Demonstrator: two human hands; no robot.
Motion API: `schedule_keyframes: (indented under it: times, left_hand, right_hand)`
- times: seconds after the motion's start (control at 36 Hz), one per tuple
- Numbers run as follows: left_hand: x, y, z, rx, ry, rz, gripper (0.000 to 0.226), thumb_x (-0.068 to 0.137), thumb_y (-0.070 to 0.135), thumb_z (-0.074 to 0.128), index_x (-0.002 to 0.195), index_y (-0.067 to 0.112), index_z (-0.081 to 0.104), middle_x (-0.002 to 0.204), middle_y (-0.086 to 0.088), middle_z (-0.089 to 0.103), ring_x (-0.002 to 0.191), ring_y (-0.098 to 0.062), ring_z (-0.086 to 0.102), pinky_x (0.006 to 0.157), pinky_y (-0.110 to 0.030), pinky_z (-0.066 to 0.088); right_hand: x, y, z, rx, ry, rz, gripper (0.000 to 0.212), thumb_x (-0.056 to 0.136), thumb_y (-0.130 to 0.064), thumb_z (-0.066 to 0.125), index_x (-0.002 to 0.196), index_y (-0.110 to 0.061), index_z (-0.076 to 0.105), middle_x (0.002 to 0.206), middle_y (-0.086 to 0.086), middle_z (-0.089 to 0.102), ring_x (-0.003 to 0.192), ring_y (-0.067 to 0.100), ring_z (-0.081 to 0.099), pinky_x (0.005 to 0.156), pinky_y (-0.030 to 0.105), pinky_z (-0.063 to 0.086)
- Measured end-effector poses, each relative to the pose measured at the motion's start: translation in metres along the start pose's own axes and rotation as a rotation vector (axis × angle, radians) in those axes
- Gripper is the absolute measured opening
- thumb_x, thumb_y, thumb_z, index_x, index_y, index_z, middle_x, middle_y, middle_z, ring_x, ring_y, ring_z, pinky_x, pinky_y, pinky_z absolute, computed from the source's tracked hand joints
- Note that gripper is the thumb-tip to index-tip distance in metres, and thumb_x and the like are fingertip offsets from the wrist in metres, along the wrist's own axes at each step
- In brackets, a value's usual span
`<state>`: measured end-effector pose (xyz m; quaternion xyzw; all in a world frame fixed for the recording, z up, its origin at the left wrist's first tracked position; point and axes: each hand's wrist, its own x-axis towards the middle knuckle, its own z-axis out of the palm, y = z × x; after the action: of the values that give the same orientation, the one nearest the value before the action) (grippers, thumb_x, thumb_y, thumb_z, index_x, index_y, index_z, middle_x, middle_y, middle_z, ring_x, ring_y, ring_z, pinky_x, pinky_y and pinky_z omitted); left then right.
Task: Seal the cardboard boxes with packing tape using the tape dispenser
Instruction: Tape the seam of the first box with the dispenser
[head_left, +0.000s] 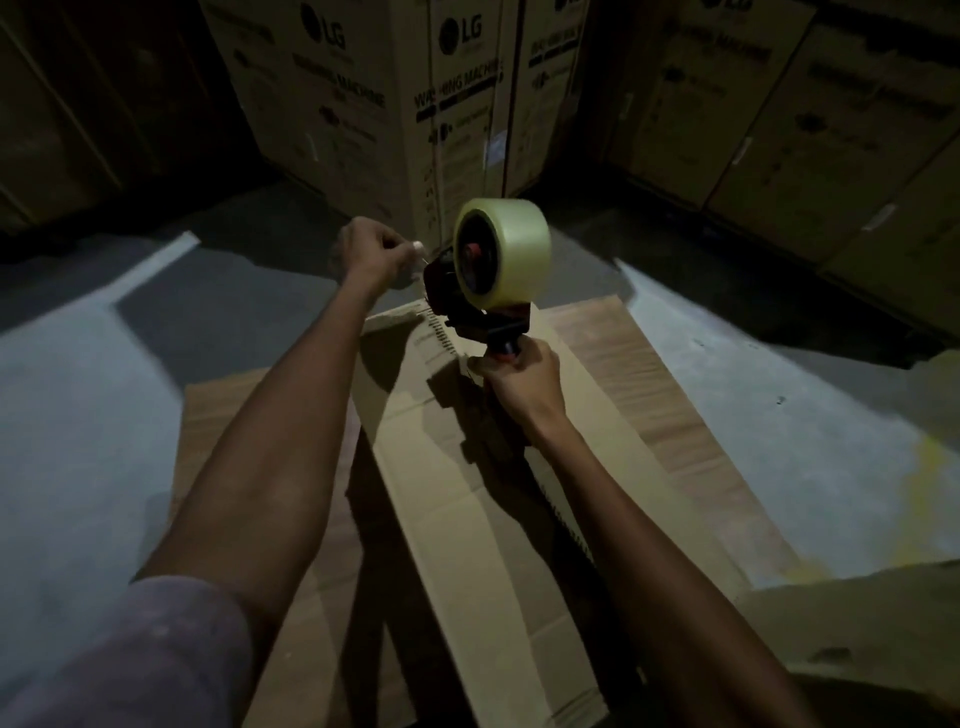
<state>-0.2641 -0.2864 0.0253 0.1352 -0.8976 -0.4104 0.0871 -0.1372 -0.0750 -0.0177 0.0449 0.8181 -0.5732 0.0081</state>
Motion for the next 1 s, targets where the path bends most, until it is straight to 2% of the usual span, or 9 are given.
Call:
schedule_keyframes:
  times: [0.08, 0.14, 0.22, 0.28, 0.47, 0.58, 0.75, 0.92, 1.0]
  left_hand:
    - [0.006, -0.006, 0.012, 0.022, -0.020, -0.011, 0.018, 0.088, 0.040, 0.076, 0.090, 0.022, 0.078, 0.085, 0.006, 0.074, 0.078, -0.003, 0.068, 0.069, -0.030, 0.058]
    - [0.011, -0.011, 0.019, 0.040, -0.023, -0.024, 0.020, 0.088, 0.041, 0.076, 0.091, 0.021, 0.079, 0.088, 0.004, 0.074, 0.085, -0.010, 0.070, 0.082, -0.039, 0.060]
    - [0.017, -0.018, 0.026, 0.076, -0.020, -0.031, 0.026, 0.086, 0.046, 0.077, 0.093, 0.020, 0.080, 0.090, 0.003, 0.076, 0.089, -0.014, 0.070, 0.087, -0.042, 0.059]
    - [0.022, -0.023, 0.030, 0.107, -0.024, -0.015, 0.027, 0.085, 0.046, 0.077, 0.092, 0.020, 0.080, 0.089, 0.002, 0.076, 0.088, -0.015, 0.070, 0.087, -0.043, 0.059]
    - [0.031, -0.022, 0.040, 0.279, 0.025, 0.121, 0.028, 0.088, 0.048, 0.073, 0.093, 0.021, 0.079, 0.088, 0.000, 0.076, 0.083, -0.017, 0.069, 0.078, -0.038, 0.055]
    - [0.034, -0.023, 0.046, 0.323, 0.039, 0.132, 0.024, 0.089, 0.045, 0.073, 0.094, 0.022, 0.078, 0.087, 0.000, 0.073, 0.085, -0.017, 0.066, 0.080, -0.037, 0.047]
    - [0.041, -0.037, 0.050, 0.293, 0.039, 0.075, 0.018, 0.093, 0.037, 0.072, 0.101, 0.023, 0.078, 0.096, 0.001, 0.074, 0.086, -0.013, 0.063, 0.077, -0.037, 0.048]
    - [0.040, -0.050, 0.051, 0.245, -0.018, 0.042, 0.027, 0.088, 0.046, 0.074, 0.101, 0.023, 0.080, 0.097, -0.001, 0.076, 0.091, -0.016, 0.067, 0.076, -0.035, 0.048]
    - [0.041, -0.057, 0.054, 0.223, -0.064, 0.017, 0.029, 0.087, 0.049, 0.075, 0.099, 0.023, 0.080, 0.093, -0.002, 0.075, 0.089, -0.018, 0.067, 0.070, -0.033, 0.044]
  right_hand:
    - [0.005, 0.000, 0.006, 0.004, 0.015, 0.027, 0.022, 0.070, -0.034, 0.076, 0.062, -0.023, 0.059, 0.053, -0.014, 0.061, 0.050, 0.004, 0.057, 0.049, 0.021, 0.045]
    - [0.009, 0.000, 0.008, 0.013, 0.004, 0.067, 0.017, 0.068, -0.034, 0.075, 0.063, -0.025, 0.061, 0.057, -0.011, 0.065, 0.059, 0.013, 0.066, 0.056, 0.031, 0.053]
    - [0.014, 0.002, 0.010, 0.017, -0.023, 0.121, 0.014, 0.067, -0.032, 0.076, 0.070, -0.022, 0.067, 0.071, 0.004, 0.072, 0.072, 0.030, 0.073, 0.068, 0.048, 0.063]
    - [0.017, 0.003, 0.013, -0.003, -0.016, 0.135, 0.016, 0.067, -0.032, 0.077, 0.070, -0.019, 0.068, 0.074, 0.008, 0.074, 0.075, 0.031, 0.073, 0.071, 0.050, 0.063]
    - [0.022, 0.006, 0.019, -0.038, 0.036, 0.142, 0.017, 0.074, -0.028, 0.077, 0.064, -0.021, 0.065, 0.064, -0.007, 0.068, 0.066, 0.014, 0.067, 0.054, 0.026, 0.047]
    - [0.024, 0.006, 0.023, -0.070, 0.018, 0.159, 0.018, 0.073, -0.027, 0.075, 0.062, -0.019, 0.064, 0.063, -0.002, 0.068, 0.064, 0.020, 0.067, 0.054, 0.030, 0.050]
    - [0.025, 0.012, 0.025, -0.132, 0.034, 0.161, 0.023, 0.071, -0.028, 0.075, 0.058, -0.014, 0.064, 0.056, -0.004, 0.066, 0.050, 0.008, 0.062, 0.039, 0.023, 0.041]
    - [0.026, 0.012, 0.026, -0.186, -0.005, 0.178, 0.020, 0.077, -0.027, 0.076, 0.066, -0.012, 0.068, 0.063, 0.001, 0.069, 0.058, 0.018, 0.067, 0.049, 0.027, 0.049]
    - [0.026, 0.012, 0.027, -0.213, -0.030, 0.193, 0.021, 0.079, -0.025, 0.074, 0.073, -0.006, 0.070, 0.070, 0.007, 0.071, 0.066, 0.024, 0.069, 0.059, 0.038, 0.057]
